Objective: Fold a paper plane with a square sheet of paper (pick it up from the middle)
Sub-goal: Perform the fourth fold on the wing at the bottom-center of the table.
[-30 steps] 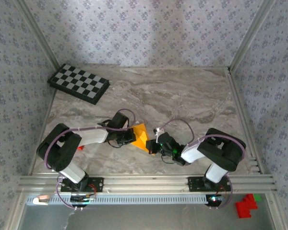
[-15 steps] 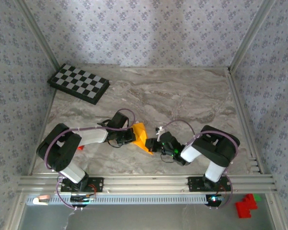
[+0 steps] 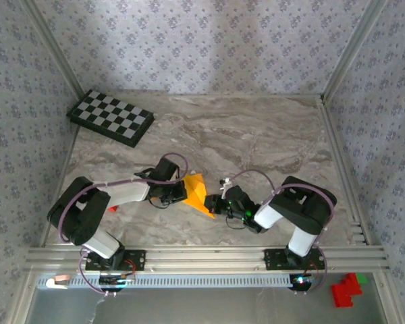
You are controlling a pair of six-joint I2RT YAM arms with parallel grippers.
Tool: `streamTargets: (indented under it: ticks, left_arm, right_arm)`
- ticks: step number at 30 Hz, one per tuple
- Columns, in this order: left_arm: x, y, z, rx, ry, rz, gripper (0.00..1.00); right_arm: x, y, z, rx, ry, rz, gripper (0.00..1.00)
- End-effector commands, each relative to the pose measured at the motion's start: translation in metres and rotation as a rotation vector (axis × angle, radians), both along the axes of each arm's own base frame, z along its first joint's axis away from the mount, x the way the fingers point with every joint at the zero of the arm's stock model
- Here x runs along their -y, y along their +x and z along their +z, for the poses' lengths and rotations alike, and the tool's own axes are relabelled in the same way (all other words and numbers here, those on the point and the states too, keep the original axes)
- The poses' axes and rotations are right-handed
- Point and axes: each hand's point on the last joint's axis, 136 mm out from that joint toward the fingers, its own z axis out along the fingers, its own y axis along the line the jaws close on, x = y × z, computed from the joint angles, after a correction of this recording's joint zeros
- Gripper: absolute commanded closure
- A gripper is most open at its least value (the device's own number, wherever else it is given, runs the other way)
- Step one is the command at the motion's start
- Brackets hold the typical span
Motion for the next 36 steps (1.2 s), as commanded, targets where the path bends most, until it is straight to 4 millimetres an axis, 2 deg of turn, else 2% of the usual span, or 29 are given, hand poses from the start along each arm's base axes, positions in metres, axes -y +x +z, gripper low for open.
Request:
streamTargets:
  ticks: [1,9,20,36]
  left_arm:
    - [-0.006,0.008,0.015,0.039,0.028,-0.003,0.94]
    - [0.026,0.01,0.04,0.076,-0.087,-0.089,0.92]
    - [0.056,0.01,0.033,0.037,-0.128,-0.163,0.93]
    - [0.066,0.015,0.025,0.026,-0.131,-0.177,0.92]
  right_arm:
    - [0.014,-0.01,-0.026,-0.069,-0.096,-0.001,1.0]
    - [0.016,-0.011,-0.03,-0.081,-0.106,-0.003,1.0]
    - [0.021,-0.011,-0.031,-0.081,-0.109,-0.017,1.0]
    - [0.022,-0.011,-0.034,-0.089,-0.109,-0.023,0.99]
